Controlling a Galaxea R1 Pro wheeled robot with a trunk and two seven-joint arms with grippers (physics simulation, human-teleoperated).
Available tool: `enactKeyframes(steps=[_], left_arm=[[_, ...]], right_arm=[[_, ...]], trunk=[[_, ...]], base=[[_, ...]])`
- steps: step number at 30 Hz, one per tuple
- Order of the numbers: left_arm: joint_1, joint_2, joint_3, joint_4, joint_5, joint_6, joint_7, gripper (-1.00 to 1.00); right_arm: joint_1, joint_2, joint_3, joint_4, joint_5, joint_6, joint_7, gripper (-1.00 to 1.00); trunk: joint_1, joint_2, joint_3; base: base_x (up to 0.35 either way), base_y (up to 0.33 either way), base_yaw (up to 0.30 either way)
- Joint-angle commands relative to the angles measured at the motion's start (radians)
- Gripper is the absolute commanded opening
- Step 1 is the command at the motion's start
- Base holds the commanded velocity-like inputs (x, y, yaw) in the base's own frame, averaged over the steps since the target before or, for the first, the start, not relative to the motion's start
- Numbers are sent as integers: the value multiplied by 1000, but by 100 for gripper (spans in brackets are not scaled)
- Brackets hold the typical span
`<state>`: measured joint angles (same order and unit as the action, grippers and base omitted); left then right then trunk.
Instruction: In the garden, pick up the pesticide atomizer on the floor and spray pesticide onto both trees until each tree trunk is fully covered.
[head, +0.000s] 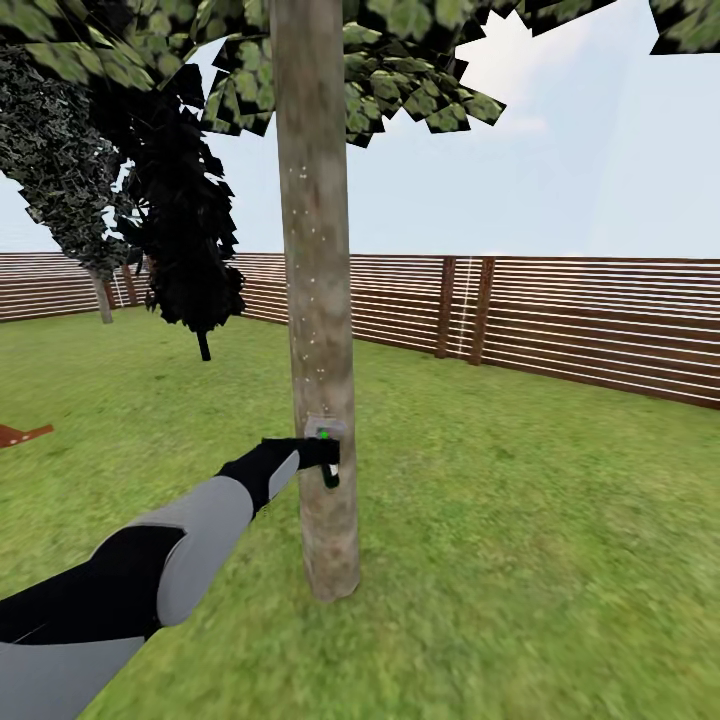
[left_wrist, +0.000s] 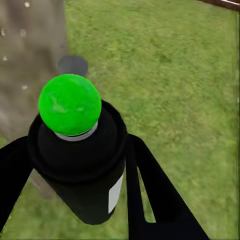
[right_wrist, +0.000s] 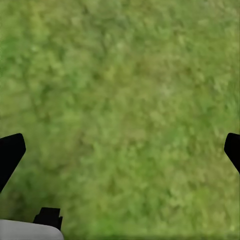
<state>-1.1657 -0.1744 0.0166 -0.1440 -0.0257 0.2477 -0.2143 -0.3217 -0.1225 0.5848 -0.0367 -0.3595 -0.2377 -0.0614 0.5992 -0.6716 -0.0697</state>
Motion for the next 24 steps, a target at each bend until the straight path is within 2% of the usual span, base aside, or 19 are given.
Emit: enactKeyframes(steps=[1,8,12,16,18,21,23,24], left_arm=[[0,0,0,-31,-4,8,-8,-100],[0,0,-3,-241,-2,17,-18,-100],[0,0,0,-264,-2,17,-17,-100],[0,0,8,-243,-5,14,-2,-100],[0,0,10,-213,-6,13,56,-100],[0,0,3,-200,-4,14,174,-100],[0,0,-1,-253,-2,21,197,-100],[0,0,-2,-289,-2,52,200,-100]], right_arm=[[0,0,8,0,-7,-2,-3,100],[0,-1,7,-1,-7,-2,-3,100],[0,-1,7,-1,-7,-2,-3,100],[0,-1,7,0,-7,-2,-3,100],[0,0,7,0,-7,-2,-3,100],[0,0,7,0,-7,-2,-3,100],[0,0,7,0,-7,-2,-3,100],[0,0,7,0,-7,-2,-3,100]], trunk=[[0,-1,-2],[0,-1,-2],[0,-1,-2],[0,-1,-2],[0,-1,-2],[0,-1,-2],[0,-1,-2],[0,-1,-2]], base=[[0,0,0],[0,0,0],[0,0,0],[0,0,0],[0,0,0],[0,0,0],[0,0,0],[0,0,0]])
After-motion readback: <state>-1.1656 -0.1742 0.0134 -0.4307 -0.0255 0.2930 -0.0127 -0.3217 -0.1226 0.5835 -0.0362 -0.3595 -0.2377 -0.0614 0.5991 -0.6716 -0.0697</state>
